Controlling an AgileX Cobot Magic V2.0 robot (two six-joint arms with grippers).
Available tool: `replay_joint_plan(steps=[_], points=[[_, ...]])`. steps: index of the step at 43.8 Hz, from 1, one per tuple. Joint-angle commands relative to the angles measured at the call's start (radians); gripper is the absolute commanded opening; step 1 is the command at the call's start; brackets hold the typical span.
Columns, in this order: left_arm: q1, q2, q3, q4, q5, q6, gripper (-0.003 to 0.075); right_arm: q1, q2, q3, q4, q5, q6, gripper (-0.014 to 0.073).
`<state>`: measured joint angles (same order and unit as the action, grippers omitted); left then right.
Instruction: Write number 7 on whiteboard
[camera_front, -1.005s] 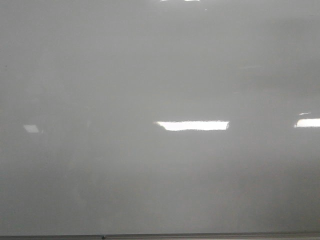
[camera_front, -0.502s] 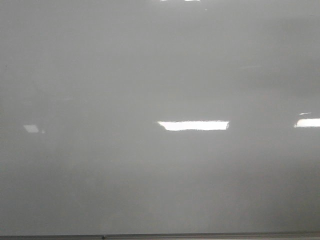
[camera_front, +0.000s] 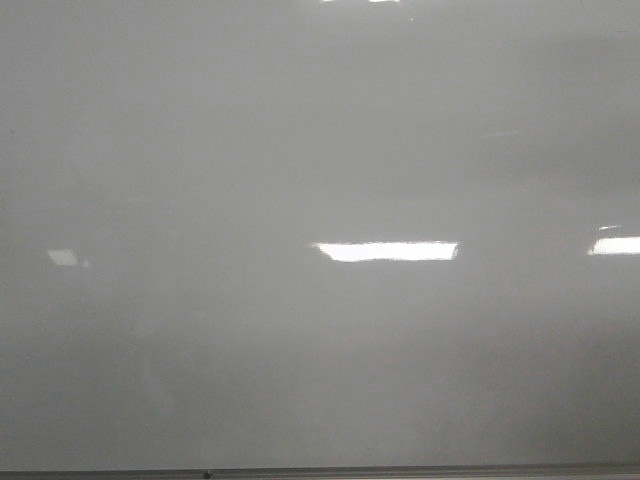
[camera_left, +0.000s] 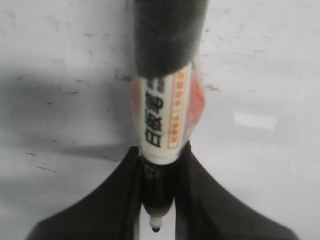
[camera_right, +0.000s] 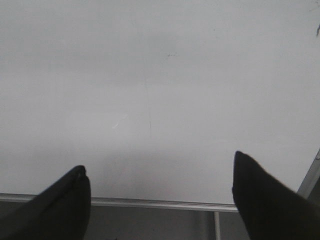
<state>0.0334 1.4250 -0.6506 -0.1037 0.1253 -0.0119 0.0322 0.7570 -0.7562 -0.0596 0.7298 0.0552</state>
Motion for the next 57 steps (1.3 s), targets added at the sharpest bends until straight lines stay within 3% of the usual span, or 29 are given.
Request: replay_joint_plan(steps=[1,14,23,29,39,49,57], points=[[-0.031,-0.096,-0.083,-0.003,0.093,0.012,-0.002,0.002,-0.002,-0.055,0.019,-0.055,-0.008,0.0601],[-0.148,-0.192,-0.356,-0.003,0.624,0.187,-0.002,0.002,0.03,-0.148,0.031,0.103,-0.008,0.0601],[-0.297,-0.192,-0.497,-0.024,0.817,0.397,-0.002,0.002,0.076,-0.189,0.071,0.157,-0.055,0.0601],[-0.41,-0.183,-0.542,-0.091,0.877,0.528,-0.0021,0.008,0.113,-0.208,0.154,0.164,-0.138,0.0601],[-0.618,-0.127,-0.559,-0.118,0.877,0.664,-0.002,0.075,0.161,-0.217,0.322,0.177,-0.425,0.059],[-0.789,-0.076,-0.559,-0.116,0.853,0.706,-0.002,0.236,0.204,-0.217,0.455,0.222,-0.767,0.059],[-0.881,-0.046,-0.559,-0.114,0.853,0.707,-0.002,0.396,0.251,-0.217,0.545,0.23,-0.935,0.059]])
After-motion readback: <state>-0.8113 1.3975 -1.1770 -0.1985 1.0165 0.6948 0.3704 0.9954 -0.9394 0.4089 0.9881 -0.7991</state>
